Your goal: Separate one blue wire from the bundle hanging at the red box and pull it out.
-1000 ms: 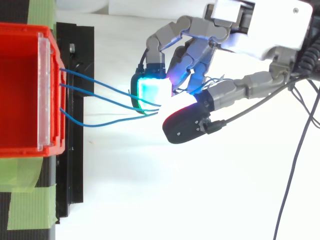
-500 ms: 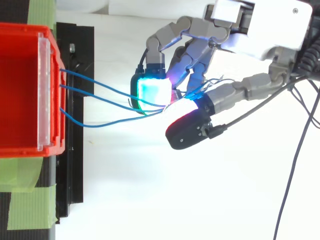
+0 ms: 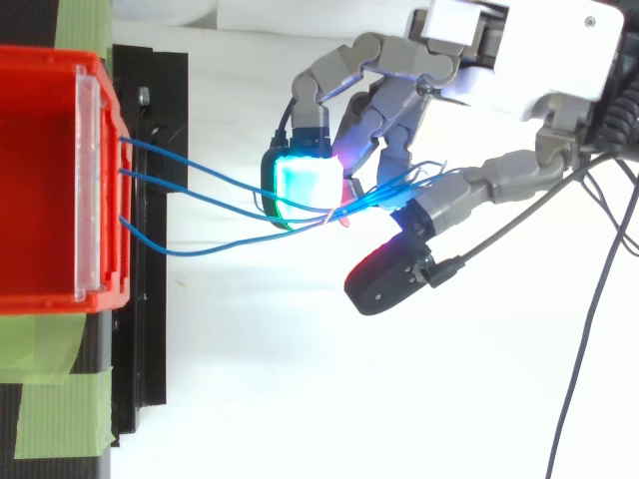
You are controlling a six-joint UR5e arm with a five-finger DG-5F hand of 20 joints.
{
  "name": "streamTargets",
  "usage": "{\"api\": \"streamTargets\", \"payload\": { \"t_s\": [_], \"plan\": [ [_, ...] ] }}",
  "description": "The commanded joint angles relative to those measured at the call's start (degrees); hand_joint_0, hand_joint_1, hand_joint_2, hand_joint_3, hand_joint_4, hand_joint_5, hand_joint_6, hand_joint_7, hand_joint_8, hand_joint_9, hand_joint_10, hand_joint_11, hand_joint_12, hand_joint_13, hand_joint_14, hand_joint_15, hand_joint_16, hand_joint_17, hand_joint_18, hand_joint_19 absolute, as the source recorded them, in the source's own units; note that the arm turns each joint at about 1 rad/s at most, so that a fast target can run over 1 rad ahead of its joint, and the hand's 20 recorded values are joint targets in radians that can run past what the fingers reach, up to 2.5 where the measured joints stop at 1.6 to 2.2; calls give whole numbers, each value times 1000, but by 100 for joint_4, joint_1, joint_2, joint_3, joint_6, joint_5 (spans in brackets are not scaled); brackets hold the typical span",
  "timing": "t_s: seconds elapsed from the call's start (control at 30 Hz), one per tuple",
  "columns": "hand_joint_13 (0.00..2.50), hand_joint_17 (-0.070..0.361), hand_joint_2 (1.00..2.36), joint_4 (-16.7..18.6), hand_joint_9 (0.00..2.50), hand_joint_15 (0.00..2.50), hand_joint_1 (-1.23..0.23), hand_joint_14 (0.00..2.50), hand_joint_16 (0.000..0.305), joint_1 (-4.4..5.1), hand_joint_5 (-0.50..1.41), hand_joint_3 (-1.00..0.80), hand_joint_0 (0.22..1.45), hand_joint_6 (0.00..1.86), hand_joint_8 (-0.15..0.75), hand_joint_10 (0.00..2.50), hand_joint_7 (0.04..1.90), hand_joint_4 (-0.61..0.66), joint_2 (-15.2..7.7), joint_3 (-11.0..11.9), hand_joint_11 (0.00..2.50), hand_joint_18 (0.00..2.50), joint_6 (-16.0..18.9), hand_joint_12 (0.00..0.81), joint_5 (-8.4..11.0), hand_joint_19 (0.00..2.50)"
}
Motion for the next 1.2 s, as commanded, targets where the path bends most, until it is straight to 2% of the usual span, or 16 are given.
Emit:
{"api": "streamTargets", "payload": {
  "t_s": [0.0, 0.2, 0.57, 1.0, 1.17],
  "plan": [
    [1396, 128, 1000, 8, 1002, 1493, -806, 315, 57, -1, -259, -500, 559, 830, 391, 19, 1095, 290, -1, 0, 1195, 690, 0, 327, -1, 805],
    [1437, 128, 1000, -1, 1057, 1467, -704, 329, 57, -1, -248, -500, 563, 829, 396, 21, 1092, 288, -1, 0, 1193, 707, 0, 321, -1, 796],
    [1452, 125, 1005, -9, 1099, 1499, -634, 275, 56, -1, -241, -450, 602, 836, 394, 21, 1090, 283, -1, 0, 1203, 709, -9, 315, 8, 790],
    [1485, 122, 1022, -97, 1126, 1531, -663, 186, 54, -1, -239, -250, 648, 852, 398, 20, 1080, 270, -1, 0, 1221, 734, 0, 309, 8, 799],
    [1484, 122, 1023, -106, 1128, 1543, -692, 203, 54, -1, -238, -225, 657, 852, 400, 20, 1068, 264, -1, 0, 1213, 742, 0, 307, 8, 807]
  ]
}}
